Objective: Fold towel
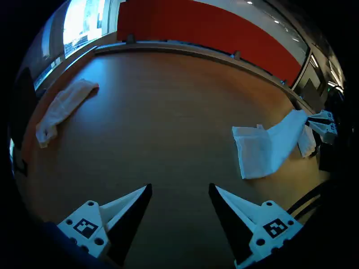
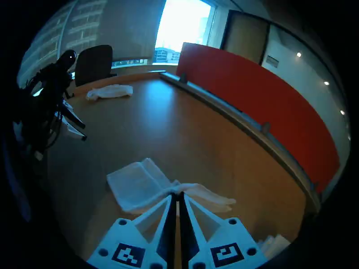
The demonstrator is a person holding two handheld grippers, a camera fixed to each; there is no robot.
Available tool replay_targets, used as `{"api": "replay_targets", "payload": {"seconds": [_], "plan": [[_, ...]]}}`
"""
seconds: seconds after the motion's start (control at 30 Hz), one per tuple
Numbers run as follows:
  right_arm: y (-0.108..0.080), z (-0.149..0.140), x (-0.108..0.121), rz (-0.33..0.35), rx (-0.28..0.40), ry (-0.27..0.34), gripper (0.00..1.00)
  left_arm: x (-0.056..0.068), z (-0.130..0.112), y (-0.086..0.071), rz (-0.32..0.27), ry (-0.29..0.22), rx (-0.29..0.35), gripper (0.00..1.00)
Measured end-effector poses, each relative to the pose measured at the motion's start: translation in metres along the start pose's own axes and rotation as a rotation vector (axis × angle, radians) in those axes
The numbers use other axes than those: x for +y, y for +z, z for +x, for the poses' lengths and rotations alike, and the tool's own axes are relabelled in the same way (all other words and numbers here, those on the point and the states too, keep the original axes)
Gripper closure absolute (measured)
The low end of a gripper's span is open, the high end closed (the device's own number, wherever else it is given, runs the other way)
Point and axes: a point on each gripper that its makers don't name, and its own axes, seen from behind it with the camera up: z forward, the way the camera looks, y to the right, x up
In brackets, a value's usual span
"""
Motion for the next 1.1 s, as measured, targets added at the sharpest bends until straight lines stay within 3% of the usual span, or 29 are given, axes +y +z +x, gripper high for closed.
{"api": "replay_targets", "payload": {"seconds": [0.5,1.1], "plan": [[0.026,0.01,-0.048,0.106,0.002,-0.035,0.95,-0.004,0.001,-0.004,0.006,-0.001,0.01,0.06],[0.068,-0.002,-0.11,0.254,-0.043,-0.057,0.95,-0.022,-0.007,-0.015,0.038,-0.036,0.02,0.06]]}}
